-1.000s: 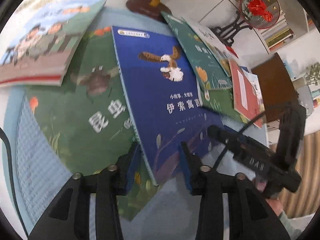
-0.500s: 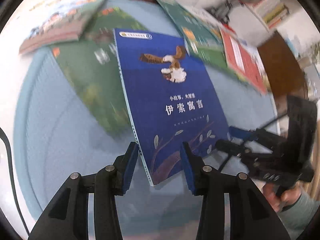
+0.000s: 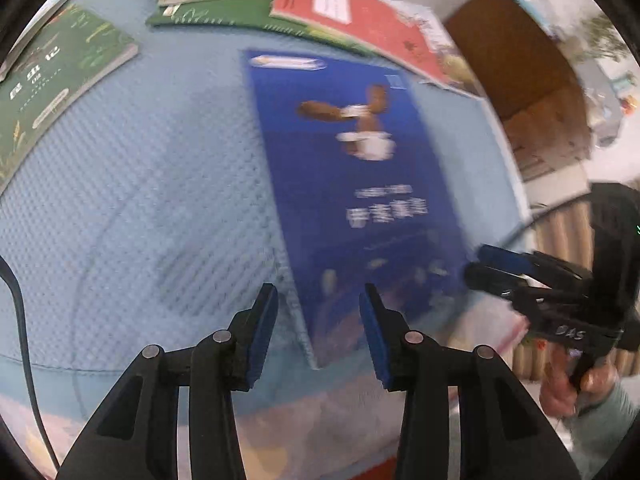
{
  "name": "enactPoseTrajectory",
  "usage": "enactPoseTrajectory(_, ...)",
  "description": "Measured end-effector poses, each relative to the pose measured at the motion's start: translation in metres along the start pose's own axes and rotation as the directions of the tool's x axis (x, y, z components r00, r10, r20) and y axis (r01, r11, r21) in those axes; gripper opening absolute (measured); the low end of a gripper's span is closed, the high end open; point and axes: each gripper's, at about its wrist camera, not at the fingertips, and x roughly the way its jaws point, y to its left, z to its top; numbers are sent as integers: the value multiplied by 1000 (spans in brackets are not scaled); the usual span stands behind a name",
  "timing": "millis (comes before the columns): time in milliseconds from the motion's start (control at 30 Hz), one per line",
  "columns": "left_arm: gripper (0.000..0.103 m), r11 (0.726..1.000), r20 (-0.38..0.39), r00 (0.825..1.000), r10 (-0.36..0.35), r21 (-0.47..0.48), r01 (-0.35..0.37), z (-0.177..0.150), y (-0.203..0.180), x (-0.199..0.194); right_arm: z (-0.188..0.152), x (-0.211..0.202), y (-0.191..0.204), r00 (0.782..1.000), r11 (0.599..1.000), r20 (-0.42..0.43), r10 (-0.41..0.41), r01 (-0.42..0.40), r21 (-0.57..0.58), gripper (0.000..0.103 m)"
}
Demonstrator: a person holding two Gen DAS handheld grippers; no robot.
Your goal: Organize books
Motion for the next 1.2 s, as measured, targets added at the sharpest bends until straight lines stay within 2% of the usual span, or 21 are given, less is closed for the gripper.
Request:
enactPoseTrajectory(100,36,1000,12,1000,-4,-20,4,1,0,0,6,1,-14,999,1000,32,-2,1,24,46)
enactPoseTrajectory(200,36,1000,15,1000,-14,-15,14,5,-4,4,12,10,-4,999,999,35,32,-32,-12,35)
enactPoseTrajectory(300,35,999,36,999,-19,-29,20,0,-7,0,13,17,12,997,994,55,-46,51,-98,36)
enactPoseTrajectory(400,35,994,91,992,-88,-52,93,-2,-10,-17,13,17,4,999,996,48,-14,18,-89,36)
enactPoseTrajectory(500,35,979,151,973,-176,-73,189,-4,-11,-34,14,16,-7,998,998,39,43,-41,-55,36)
enactPoseTrajectory(567,35,936,187,938,-293,-145,321,-2,1,-36,17,17,-14,995,996,36,93,-92,-19,37)
enactPoseTrajectory(633,35,878,211,900,-381,-222,424,1,9,-29,15,15,-24,988,989,38,147,-148,27,37)
enactPoseTrajectory(667,35,878,211,905,-371,-237,415,3,10,-23,15,15,-28,983,982,41,177,-179,53,37)
enactPoseTrajectory(700,35,896,206,919,-337,-229,380,4,8,-20,15,16,-32,978,975,43,204,-207,78,37)
enactPoseTrajectory(733,35,925,195,940,-280,-207,318,7,2,-13,15,17,-36,973,968,45,227,-230,99,37)
enactPoseTrajectory(767,28,931,182,946,-268,-203,303,8,-4,-5,15,17,-38,969,963,45,242,-245,112,37)
enactPoseTrajectory(867,16,938,167,956,-241,-213,273,14,-13,9,16,18,-43,960,950,39,277,-280,141,37)
enactPoseTrajectory(933,11,940,173,959,-226,-219,261,15,-18,9,17,18,-43,957,945,30,290,-291,150,37)
enactPoseTrajectory(1000,11,916,185,942,-280,-243,320,15,-19,5,18,18,-46,954,940,17,301,-299,165,37)
enactPoseTrajectory(1067,11,867,205,906,-370,-275,416,17,-17,-2,19,18,-50,943,925,3,332,-326,194,39)
enactPoseTrajectory(1100,11,845,211,891,-403,-287,450,17,-16,-4,17,15,-56,932,910,4,362,-354,215,50)
enactPoseTrajectory(1133,11,814,219,867,-447,-302,496,20,-16,-6,16,14,-61,912,883,16,410,-401,244,60)
enactPoseTrajectory(1200,11,771,227,837,-498,-325,547,23,-13,-7,15,12,-70,886,847,38,461,-453,278,68)
